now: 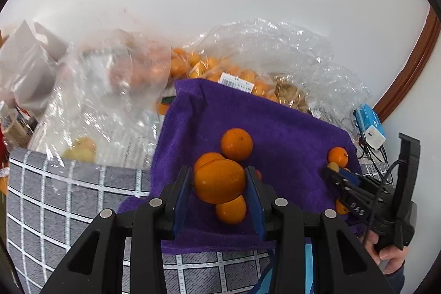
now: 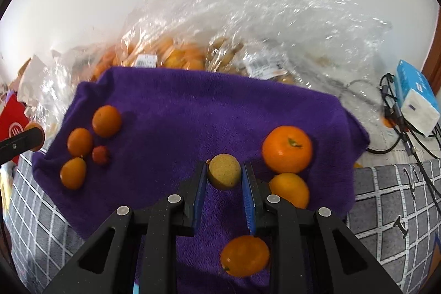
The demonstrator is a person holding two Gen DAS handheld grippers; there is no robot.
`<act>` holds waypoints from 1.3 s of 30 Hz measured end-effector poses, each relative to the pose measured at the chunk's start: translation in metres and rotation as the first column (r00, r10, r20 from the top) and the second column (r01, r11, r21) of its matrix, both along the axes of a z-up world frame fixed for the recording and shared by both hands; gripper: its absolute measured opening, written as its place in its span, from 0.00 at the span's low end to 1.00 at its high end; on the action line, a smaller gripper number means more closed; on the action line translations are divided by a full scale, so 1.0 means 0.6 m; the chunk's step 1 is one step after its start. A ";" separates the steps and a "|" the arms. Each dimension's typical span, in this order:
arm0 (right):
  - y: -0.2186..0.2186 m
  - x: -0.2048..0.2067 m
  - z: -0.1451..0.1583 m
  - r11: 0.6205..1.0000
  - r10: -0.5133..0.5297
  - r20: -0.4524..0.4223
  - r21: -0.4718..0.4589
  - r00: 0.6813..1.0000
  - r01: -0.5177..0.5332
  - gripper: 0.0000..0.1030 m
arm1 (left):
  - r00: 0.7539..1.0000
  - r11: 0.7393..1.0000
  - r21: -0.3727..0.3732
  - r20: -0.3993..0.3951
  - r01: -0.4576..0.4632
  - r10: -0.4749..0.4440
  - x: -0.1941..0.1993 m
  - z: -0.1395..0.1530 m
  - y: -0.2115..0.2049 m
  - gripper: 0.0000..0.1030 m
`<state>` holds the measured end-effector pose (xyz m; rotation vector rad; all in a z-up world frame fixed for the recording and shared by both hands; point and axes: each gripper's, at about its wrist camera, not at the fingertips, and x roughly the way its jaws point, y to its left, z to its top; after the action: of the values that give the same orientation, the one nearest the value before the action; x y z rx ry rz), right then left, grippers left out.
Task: Organize fruits
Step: 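Carry both fruits onto the purple towel and open both tools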
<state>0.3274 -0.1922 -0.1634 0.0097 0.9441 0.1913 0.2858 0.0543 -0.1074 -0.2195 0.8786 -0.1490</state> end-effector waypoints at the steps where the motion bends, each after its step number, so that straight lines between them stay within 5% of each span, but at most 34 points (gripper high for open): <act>1: 0.002 0.002 -0.004 1.000 0.002 -0.003 -0.008 1.000 -0.002 0.24 | 1.000 1.000 -0.002 -0.006 0.006 -0.006 0.002 -0.004 -0.002 0.36; 9: 0.001 0.008 -0.021 1.000 -0.008 -0.031 -0.015 0.999 0.007 0.29 | 0.998 0.998 -0.002 -0.029 0.060 -0.060 0.016 -0.020 -0.031 0.36; 18: -0.028 -0.036 0.020 1.000 -0.009 0.017 -0.003 1.000 0.009 0.38 | 0.990 0.992 0.007 -0.073 0.123 -0.122 0.024 -0.044 -0.080 0.36; 39: -0.082 -0.101 0.029 0.996 -0.087 0.006 -0.018 0.996 0.087 0.38 | 0.984 0.967 0.186 -0.071 0.172 -0.161 -0.015 -0.036 -0.143 0.37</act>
<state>0.2666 -0.2413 -0.1461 0.0336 0.9382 0.1025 0.2766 -0.0318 -0.1288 0.0311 0.9600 -0.2140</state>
